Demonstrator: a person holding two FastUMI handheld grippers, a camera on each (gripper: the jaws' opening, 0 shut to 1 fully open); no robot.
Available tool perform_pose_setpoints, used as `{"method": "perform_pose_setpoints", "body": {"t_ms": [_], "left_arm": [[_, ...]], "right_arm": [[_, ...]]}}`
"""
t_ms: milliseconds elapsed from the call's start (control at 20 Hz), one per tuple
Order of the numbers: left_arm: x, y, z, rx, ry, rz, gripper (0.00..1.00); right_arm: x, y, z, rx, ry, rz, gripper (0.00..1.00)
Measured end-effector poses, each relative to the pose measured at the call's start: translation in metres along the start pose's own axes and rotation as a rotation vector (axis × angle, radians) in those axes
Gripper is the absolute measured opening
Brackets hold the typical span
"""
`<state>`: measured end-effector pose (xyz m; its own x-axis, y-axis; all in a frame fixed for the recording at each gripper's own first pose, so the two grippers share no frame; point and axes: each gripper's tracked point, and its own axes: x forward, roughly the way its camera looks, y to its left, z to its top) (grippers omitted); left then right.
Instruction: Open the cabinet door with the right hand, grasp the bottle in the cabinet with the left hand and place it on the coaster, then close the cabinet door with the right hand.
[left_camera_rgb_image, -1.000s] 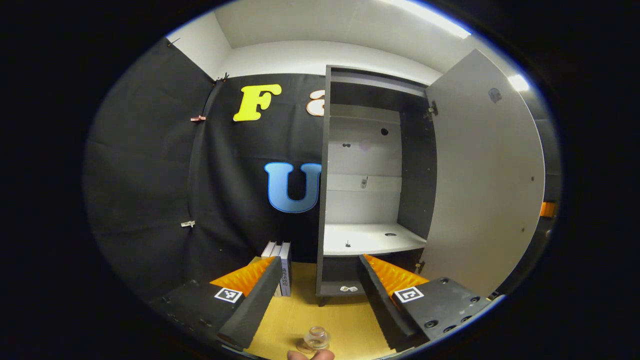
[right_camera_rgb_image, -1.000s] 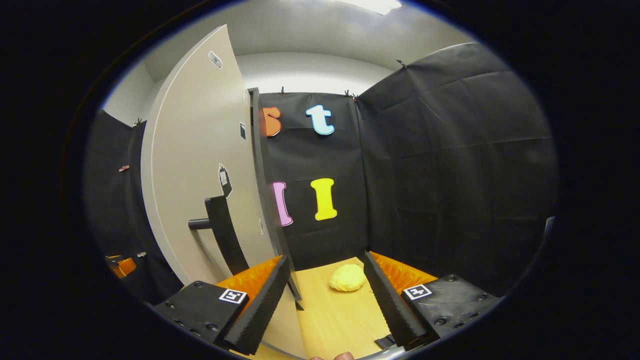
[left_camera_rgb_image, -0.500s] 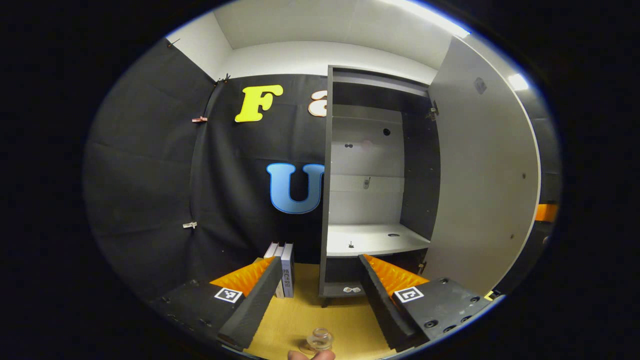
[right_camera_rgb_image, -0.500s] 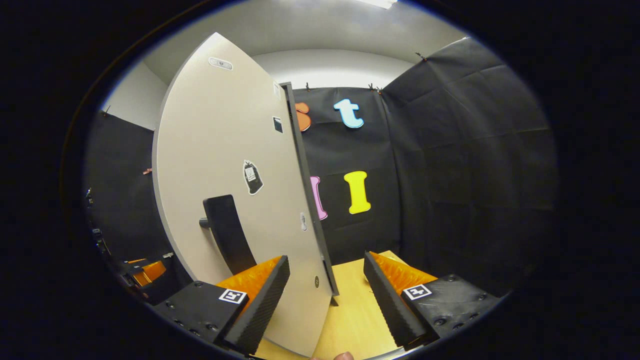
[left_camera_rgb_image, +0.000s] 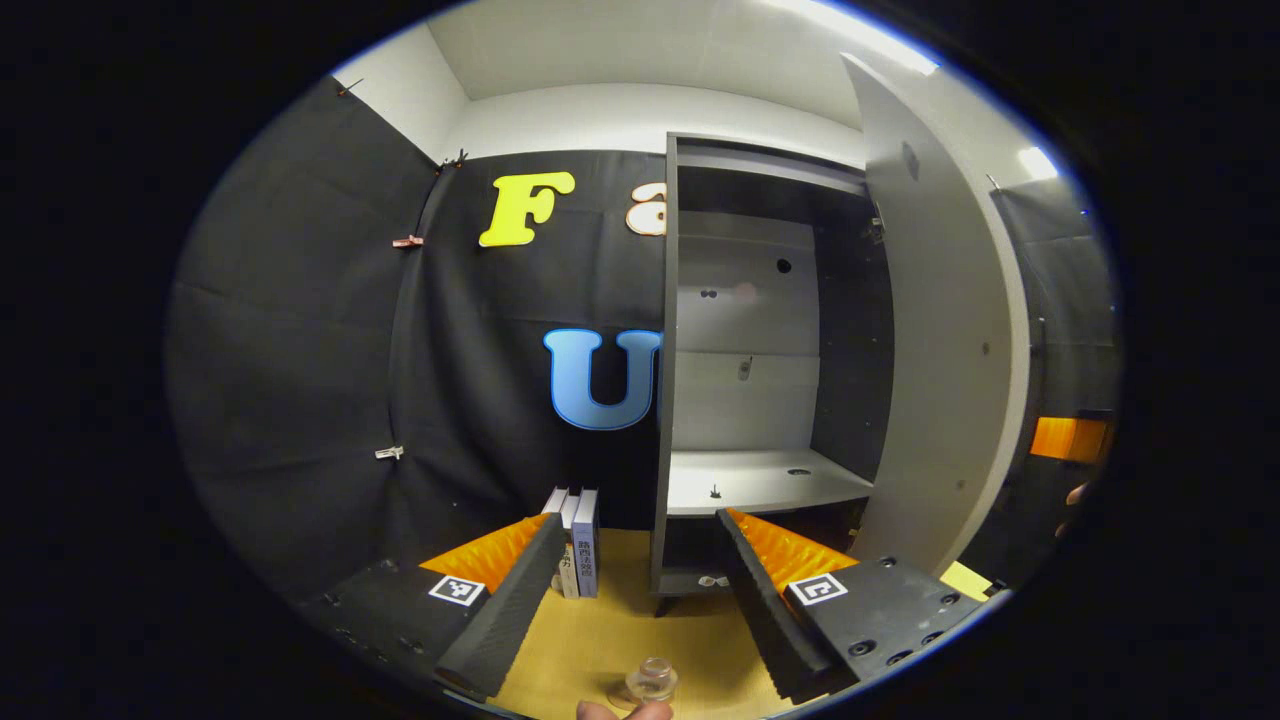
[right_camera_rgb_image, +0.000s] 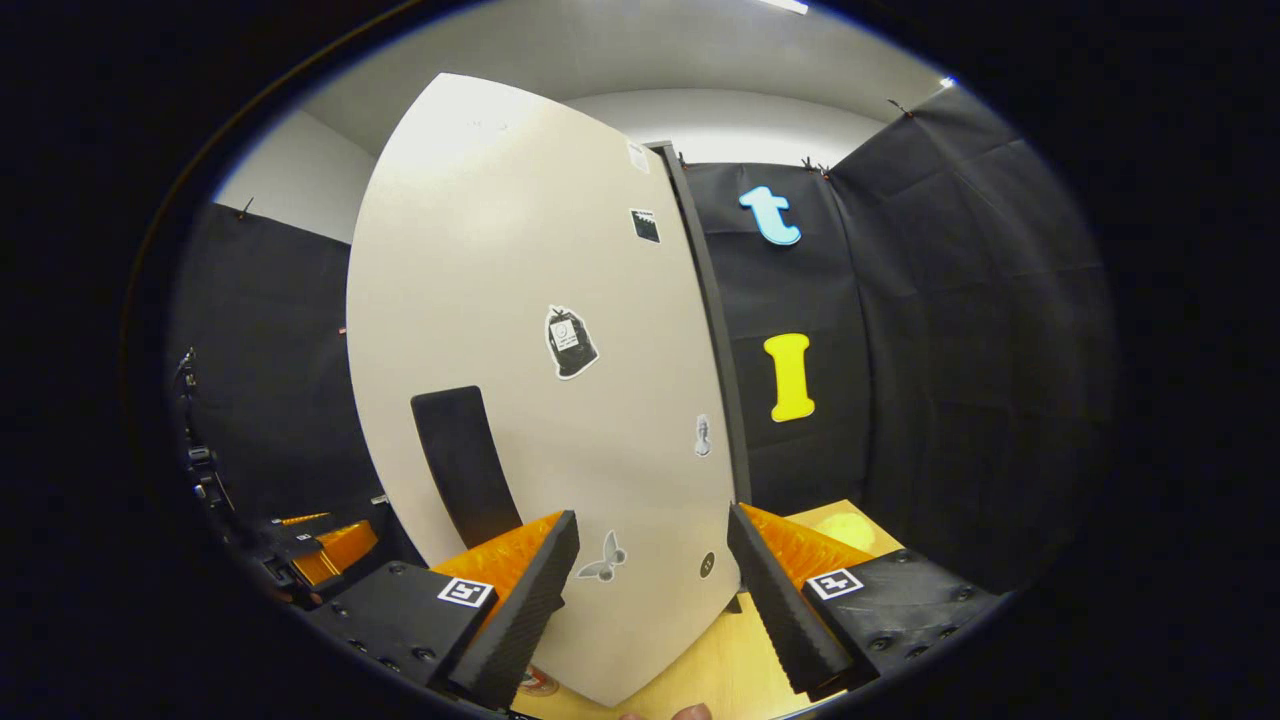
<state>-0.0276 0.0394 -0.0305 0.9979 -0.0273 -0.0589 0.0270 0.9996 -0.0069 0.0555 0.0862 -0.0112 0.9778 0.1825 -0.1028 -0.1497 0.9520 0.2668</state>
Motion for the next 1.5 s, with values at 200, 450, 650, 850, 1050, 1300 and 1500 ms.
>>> {"method": "perform_pose_setpoints", "body": {"t_ms": [200,450,650,850,1050,1300,1500], "left_arm": [[0.000,-0.001,0.002,0.009,-0.003,0.003,0.95],[0.000,-0.004,0.008,0.013,-0.016,-0.001,0.92],[-0.001,-0.008,0.010,0.019,-0.021,-0.012,0.92],[-0.004,-0.020,0.010,0.017,-0.021,-0.030,0.92],[-0.007,-0.030,0.012,0.029,-0.026,-0.048,0.94],[-0.012,-0.039,0.017,0.042,-0.038,-0.061,0.94],[-0.012,-0.047,0.022,0.043,-0.047,-0.067,0.95]], "right_arm": [[0.016,0.029,-0.022,0.001,0.046,0.090,0.98],[0.008,0.045,-0.024,-0.012,0.043,0.131,0.98],[0.003,0.042,-0.021,-0.027,0.028,0.120,0.98],[-0.004,0.031,-0.019,-0.056,0.014,0.099,0.98],[-0.012,0.019,-0.014,-0.073,-0.003,0.061,0.98],[-0.026,-0.008,-0.008,-0.103,-0.021,-0.008,0.98],[-0.033,-0.027,-0.004,-0.122,-0.024,-0.050,0.98]]}}
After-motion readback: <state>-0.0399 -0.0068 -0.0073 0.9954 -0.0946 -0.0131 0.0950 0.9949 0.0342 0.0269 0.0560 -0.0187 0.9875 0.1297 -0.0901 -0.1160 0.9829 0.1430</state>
